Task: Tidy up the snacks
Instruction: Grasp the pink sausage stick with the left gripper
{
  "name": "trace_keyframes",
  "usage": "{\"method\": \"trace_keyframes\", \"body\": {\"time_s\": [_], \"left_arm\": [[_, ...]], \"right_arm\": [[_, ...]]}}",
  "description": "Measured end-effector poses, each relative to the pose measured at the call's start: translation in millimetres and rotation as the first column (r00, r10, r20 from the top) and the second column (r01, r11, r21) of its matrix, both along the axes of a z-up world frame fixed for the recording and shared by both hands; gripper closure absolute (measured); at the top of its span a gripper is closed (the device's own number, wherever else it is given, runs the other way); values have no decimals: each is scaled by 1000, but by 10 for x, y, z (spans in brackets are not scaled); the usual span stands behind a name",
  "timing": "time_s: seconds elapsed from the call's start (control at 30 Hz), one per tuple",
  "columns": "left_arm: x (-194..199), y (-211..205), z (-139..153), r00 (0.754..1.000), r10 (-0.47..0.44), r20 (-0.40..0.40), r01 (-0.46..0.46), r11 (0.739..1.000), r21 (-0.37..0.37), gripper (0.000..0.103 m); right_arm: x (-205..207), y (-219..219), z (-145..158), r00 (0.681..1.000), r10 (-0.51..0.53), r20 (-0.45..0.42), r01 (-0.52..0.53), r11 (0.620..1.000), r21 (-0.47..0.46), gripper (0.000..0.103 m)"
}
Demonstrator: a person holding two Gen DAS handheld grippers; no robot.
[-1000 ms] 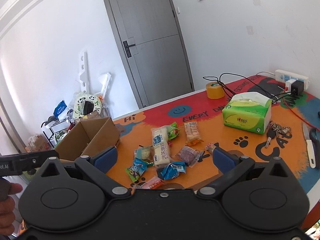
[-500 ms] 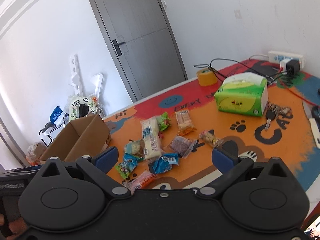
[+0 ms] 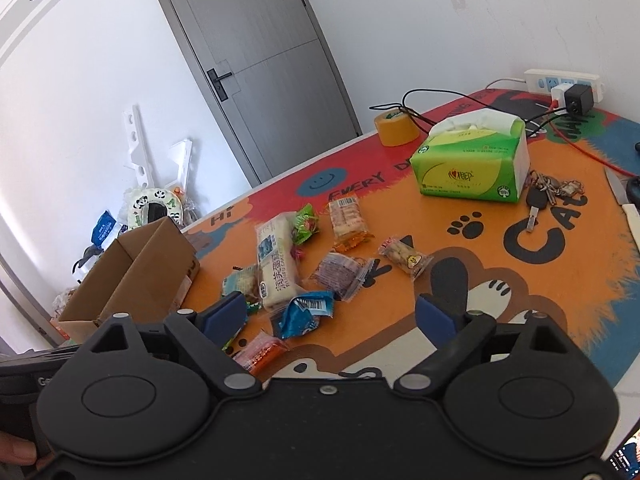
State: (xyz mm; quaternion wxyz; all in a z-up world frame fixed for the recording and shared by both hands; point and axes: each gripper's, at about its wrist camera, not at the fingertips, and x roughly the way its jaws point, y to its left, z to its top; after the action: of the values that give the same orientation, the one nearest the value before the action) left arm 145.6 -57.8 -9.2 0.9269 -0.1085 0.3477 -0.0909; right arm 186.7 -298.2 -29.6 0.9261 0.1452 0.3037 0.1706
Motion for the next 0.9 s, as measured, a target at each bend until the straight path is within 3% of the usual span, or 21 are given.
{"method": "trace_keyframes", "body": {"time_s": [0.23, 0.67, 0.77, 0.83, 0.9], "left_arm": [[187, -51, -185, 999, -17, -47, 16, 1000, -7, 51], [517, -216, -522, 992, -37, -121, 42, 998, 39, 54], [533, -267, -575, 991, -47, -124, 56, 996, 71, 60], [532, -276, -586, 993, -35, -112, 46, 994, 98, 76], [538, -238, -590, 993, -21, -112, 31, 996, 89, 81]], "right_arm": [[94, 29, -120, 999, 12, -33, -12, 1000, 8, 21], [291, 107, -288, 997, 18, -73, -17, 1000, 25, 23], [333, 112, -323, 996, 21, -82, -18, 999, 31, 23], [359, 127, -351, 996, 23, -87, -21, 999, 30, 23], [387, 151, -378, 996, 28, -89, -26, 999, 27, 23]]}}
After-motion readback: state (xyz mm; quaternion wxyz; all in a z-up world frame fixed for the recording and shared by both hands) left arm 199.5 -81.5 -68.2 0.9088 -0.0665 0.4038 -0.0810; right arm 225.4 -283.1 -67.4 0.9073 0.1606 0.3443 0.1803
